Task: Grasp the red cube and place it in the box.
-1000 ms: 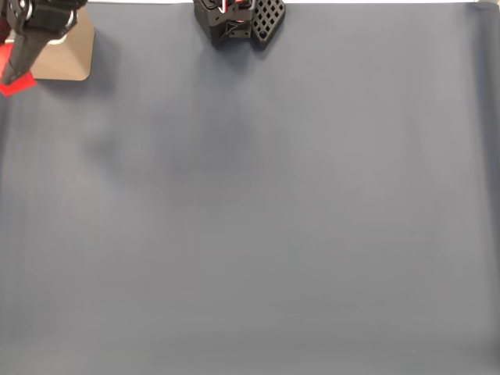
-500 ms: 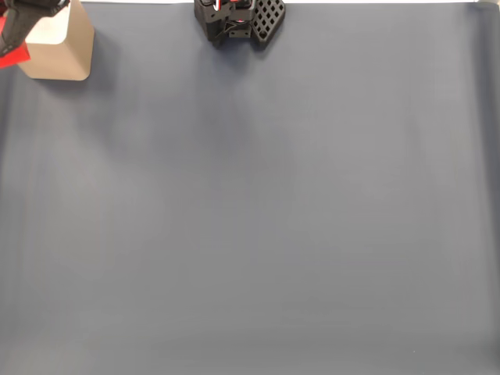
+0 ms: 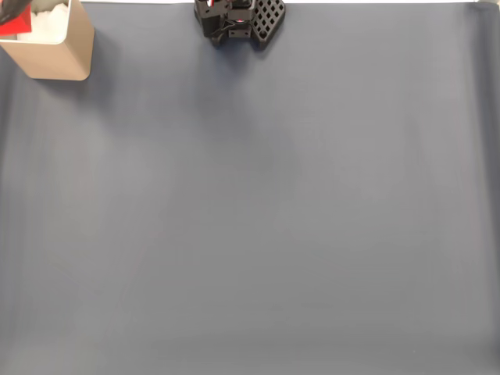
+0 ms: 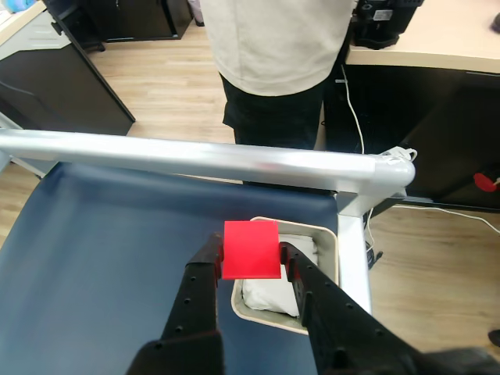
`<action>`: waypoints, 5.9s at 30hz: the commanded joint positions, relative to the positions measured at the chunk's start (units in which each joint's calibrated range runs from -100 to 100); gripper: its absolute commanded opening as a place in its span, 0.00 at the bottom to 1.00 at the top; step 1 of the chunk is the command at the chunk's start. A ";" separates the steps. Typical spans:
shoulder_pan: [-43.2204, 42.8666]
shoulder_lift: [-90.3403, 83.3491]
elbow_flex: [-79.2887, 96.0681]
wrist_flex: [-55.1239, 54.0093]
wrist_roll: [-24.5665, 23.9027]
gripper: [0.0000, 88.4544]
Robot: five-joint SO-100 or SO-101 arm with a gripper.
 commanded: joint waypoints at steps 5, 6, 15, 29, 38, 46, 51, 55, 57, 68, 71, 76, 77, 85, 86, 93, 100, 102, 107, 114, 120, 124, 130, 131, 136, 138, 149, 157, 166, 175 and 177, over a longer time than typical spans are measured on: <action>4.22 -4.80 0.63 1.77 -0.20 0.03; 4.64 -5.14 0.91 1.93 -0.15 0.03; 7.77 -7.74 2.73 3.32 0.24 0.03; 6.91 -9.82 3.55 3.73 0.49 0.03; 6.20 -9.82 3.64 3.73 0.54 0.04; 5.78 -9.73 3.64 3.32 0.73 0.06; 5.71 -9.56 3.83 3.24 0.73 0.22; 5.71 -9.56 3.92 2.83 -0.10 0.35; 5.85 -9.56 3.92 2.83 -0.59 0.40; 5.92 -9.47 3.92 2.50 -1.22 0.46; 5.92 -9.47 3.92 2.42 -1.22 0.46; 5.64 -9.39 3.92 2.18 -1.37 0.47; 5.64 -9.39 3.92 2.18 -1.42 0.47; 5.57 -9.30 3.92 2.34 -1.71 0.47; 5.57 -9.30 3.92 2.34 -1.76 0.47; 5.64 -9.21 3.92 1.68 -1.95 0.33; 3.36 -8.69 3.28 0.70 -1.95 0.00; 2.01 -8.09 2.64 0.70 -1.76 0.00; -3.53 -4.80 -1.65 1.19 -1.95 0.00; -13.89 -0.90 -6.12 1.11 -1.66 0.00; -22.63 1.79 -8.95 -0.12 -1.07 0.00; -28.88 3.44 -10.77 -1.51 -0.93 0.00; -38.68 4.74 -11.50 -2.00 -0.88 0.00; -40.24 4.82 -11.41 -2.09 -0.88 0.00; -48.06 4.91 -10.77 -2.25 -1.37 0.00; -50.83 5.00 -10.23 -2.66 -1.32 0.00; -62.69 1.88 -1.38 -10.61 -1.51 0.00; -66.38 -4.97 9.85 -13.64 -1.90 0.00; -68.44 -17.45 26.82 -15.78 -1.17 0.00; -69.65 -37.81 50.63 -16.35 0.78 0.00; -69.51 -40.15 53.19 -16.18 0.93 0.00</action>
